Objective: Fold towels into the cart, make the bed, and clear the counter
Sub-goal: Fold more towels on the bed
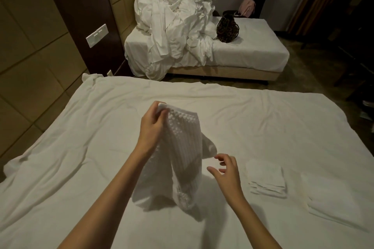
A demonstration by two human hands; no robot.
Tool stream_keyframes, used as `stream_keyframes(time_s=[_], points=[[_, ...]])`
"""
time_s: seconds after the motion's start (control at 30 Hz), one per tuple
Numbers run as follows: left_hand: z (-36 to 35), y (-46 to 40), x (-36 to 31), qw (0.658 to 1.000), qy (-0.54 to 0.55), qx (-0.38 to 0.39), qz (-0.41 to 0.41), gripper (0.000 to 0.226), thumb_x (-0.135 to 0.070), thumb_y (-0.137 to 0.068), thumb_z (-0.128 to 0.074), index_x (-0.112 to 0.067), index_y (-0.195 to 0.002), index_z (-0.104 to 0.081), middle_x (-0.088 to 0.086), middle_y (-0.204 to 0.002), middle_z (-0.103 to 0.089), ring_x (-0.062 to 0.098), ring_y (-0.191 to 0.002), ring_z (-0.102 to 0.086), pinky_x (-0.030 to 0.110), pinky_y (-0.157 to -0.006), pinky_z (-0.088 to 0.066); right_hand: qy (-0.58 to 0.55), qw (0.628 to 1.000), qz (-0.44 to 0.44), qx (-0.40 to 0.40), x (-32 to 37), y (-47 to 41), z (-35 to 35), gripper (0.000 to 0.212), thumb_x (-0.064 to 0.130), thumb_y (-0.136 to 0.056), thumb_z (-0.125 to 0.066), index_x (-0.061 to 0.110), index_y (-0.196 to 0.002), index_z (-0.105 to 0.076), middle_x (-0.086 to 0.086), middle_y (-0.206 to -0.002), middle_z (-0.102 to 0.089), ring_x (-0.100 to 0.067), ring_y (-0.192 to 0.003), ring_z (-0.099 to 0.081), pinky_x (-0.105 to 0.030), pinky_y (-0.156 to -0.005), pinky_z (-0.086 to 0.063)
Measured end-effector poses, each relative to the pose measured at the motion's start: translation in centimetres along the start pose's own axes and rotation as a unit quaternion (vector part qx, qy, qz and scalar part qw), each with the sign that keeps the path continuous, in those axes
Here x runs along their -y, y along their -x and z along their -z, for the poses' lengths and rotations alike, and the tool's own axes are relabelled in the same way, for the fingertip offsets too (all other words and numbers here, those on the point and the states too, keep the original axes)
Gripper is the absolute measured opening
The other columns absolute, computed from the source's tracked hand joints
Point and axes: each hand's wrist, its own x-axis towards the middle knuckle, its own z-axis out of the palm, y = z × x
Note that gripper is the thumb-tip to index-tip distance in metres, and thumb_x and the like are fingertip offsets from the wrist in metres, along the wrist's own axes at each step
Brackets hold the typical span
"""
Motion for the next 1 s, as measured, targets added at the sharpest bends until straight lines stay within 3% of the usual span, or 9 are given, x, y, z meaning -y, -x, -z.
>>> stream_keyframes(time_s=[0.07,0.2,0.37,0.47,0.6,0.77,0.9,1.0], points=[[0.8,-0.4,-0.1,1.000,-0.016,-0.002,-0.021,0.010,-0.002,-0.094,-0.049,-0.007,-0.088,-0.055,-0.009,-0.080,-0.056,-0.002,-0.072,-0.050,0.019,-0.067,-0.040,-0.006,1.000,-0.005,0.020,-0.8,-0.2,-0.5,0.044,0.008,-0.080,-0.073,0.040,-0.100,-0.051,0.014,-0.112,-0.047,-0.011,-0.103,-0.050,-0.011,-0.079,-0.039],[2.1,-1.1,-0.4,0.999,-0.021,-0.004,-0.031,0.011,-0.002,-0.095,-0.048,-0.008,-0.090,-0.056,-0.011,-0.081,-0.057,-0.003,-0.074,-0.050,0.017,-0.067,-0.040,-0.008,1.000,0.000,0.022,-0.4,-3.0,-1.1,0.044,0.003,-0.082,-0.070,0.033,-0.109,-0.052,0.005,-0.118,-0.043,-0.015,-0.106,-0.046,-0.016,-0.081,-0.038],[3.4,-1.8,-0.5,0.999,-0.034,-0.018,-0.031,0.011,-0.003,-0.095,-0.047,-0.007,-0.089,-0.055,-0.011,-0.081,-0.055,-0.002,-0.074,-0.049,0.015,-0.067,-0.040,0.051,0.992,0.008,0.113,-0.1,-6.0,-3.1,0.029,0.013,-0.082,-0.073,0.038,-0.085,-0.058,0.007,-0.121,-0.034,-0.011,-0.118,-0.035,-0.022,-0.092,-0.036],[4.3,-2.1,-0.1,0.998,-0.045,-0.029,-0.034,0.011,-0.002,-0.095,-0.046,-0.006,-0.089,-0.055,-0.010,-0.082,-0.056,-0.002,-0.075,-0.050,0.016,-0.069,-0.041,0.061,0.986,-0.011,0.158,-0.7,-6.4,-4.2,0.021,0.018,-0.082,-0.073,0.034,-0.088,-0.060,0.009,-0.123,-0.034,-0.009,-0.119,-0.038,-0.030,-0.102,-0.037],[5.4,-2.6,0.6,0.997,-0.054,-0.036,-0.036,0.011,0.000,-0.093,-0.046,-0.005,-0.089,-0.056,-0.006,-0.083,-0.057,0.001,-0.077,-0.051,0.019,-0.072,-0.041,0.126,0.971,0.007,0.205,-0.7,-5.7,-4.7,0.023,0.027,-0.080,-0.074,0.041,-0.081,-0.055,0.021,-0.110,-0.046,-0.005,-0.106,-0.051,-0.030,-0.090,-0.043],[8.3,-4.4,1.4,0.994,-0.074,-0.071,-0.036,0.014,0.003,-0.091,-0.048,-0.007,-0.087,-0.056,-0.009,-0.082,-0.056,-0.007,-0.075,-0.050,0.015,-0.070,-0.040,0.318,0.931,0.065,0.165,2.3,-7.1,-0.1,0.006,0.034,-0.089,-0.061,0.030,-0.093,-0.058,0.012,-0.104,-0.060,-0.010,-0.099,-0.056,-0.025,-0.069,-0.034],[8.7,-5.6,1.6,0.991,-0.094,-0.093,-0.015,0.015,0.003,-0.091,-0.046,-0.005,-0.090,-0.058,-0.002,-0.086,-0.059,-0.005,-0.076,-0.052,0.013,-0.069,-0.042,0.325,0.933,0.083,0.132,7.1,-8.9,5.1,0.025,0.049,-0.083,-0.064,0.027,-0.080,-0.053,0.017,-0.087,-0.056,-0.006,-0.084,-0.055,-0.030,-0.070,-0.041],[8.4,-5.7,2.0,0.991,-0.100,-0.088,0.011,0.015,-0.002,-0.093,-0.044,-0.006,-0.094,-0.059,-0.002,-0.089,-0.059,-0.004,-0.078,-0.052,0.017,-0.072,-0.043,0.283,0.947,0.077,0.135,7.9,-9.2,6.9,0.025,0.034,-0.089,-0.063,0.017,-0.075,-0.051,0.000,-0.081,-0.062,-0.021,-0.080,-0.060,-0.035,-0.071,-0.048]])
